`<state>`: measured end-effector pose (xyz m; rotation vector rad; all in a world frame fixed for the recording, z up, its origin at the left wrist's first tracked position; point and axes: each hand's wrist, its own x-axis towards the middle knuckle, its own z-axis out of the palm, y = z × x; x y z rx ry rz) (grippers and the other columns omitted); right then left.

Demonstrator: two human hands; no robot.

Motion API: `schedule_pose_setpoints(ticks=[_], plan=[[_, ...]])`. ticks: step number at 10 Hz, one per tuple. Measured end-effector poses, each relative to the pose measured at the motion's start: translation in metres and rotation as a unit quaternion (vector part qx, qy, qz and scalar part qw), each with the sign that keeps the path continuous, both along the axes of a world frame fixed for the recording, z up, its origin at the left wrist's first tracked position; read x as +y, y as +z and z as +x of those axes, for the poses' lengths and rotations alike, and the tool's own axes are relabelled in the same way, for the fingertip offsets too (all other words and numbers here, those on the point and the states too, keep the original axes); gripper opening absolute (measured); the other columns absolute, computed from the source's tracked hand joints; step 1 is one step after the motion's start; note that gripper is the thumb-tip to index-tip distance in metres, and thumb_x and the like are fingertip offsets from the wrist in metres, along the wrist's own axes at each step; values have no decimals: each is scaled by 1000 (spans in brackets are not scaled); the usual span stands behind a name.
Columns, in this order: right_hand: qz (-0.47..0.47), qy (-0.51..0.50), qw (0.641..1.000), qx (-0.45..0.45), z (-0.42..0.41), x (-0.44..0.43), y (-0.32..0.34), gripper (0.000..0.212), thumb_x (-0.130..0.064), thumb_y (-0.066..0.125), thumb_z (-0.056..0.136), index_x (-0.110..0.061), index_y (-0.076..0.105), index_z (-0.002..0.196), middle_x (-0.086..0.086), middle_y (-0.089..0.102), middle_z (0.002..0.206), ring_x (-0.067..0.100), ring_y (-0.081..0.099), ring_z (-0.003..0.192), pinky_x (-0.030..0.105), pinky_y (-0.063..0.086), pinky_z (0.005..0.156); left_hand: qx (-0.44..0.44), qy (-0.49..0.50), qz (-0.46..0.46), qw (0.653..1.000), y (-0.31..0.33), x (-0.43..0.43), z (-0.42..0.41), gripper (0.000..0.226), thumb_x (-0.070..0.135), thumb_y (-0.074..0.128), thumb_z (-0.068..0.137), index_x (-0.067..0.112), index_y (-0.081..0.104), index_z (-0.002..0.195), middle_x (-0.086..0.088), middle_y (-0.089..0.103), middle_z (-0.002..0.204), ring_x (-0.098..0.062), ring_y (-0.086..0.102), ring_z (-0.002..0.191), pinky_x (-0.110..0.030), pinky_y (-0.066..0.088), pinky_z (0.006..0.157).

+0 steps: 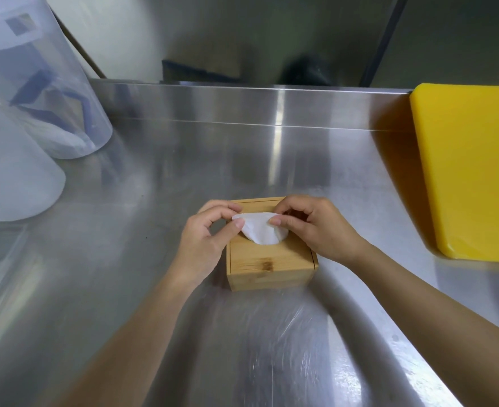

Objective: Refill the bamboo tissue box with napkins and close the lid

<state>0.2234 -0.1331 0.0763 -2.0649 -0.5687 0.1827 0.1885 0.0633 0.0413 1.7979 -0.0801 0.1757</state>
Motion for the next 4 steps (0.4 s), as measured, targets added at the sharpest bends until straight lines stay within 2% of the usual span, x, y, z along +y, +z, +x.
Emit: schedule_pose_setpoints(ticks=[1,2,3,4], plan=[[43,-27,998,33,-1,-3,0,10,-10,66,85,-2,68,79,-4,59,67,1,49,61,9,39,58,-18,-7,27,999,4,-5,0,14,30,65,78,39,68,68,24,65,88,-3,60,93,-19,42,87],[65,-36,996,47,-2,-6,0,10,-7,66,84,2,68,79,-2,59,67,-4,48,56,6,38,56,-27,-9,34,999,5,-6,0,10,34,63,78,36,68,69,23,65,89,-3,60,92,-16,42,85],[56,-32,997,36,-3,-6,1,8,-8,66,83,-1,70,81,0,62,74,1,51,63,7,40,60,-36,3,23,999,6,-6,-1,10,38,60,76,31,67,73,15,67,89,-8,61,92,-22,45,85],[71,-66,995,9,-2,-10,7,6,-13,65,85,-16,70,84,-3,65,87,12,55,72,14,44,66,-43,33,-18,998,9,-2,-4,7,35,61,79,30,67,79,9,69,88,-11,62,89,-26,46,83]])
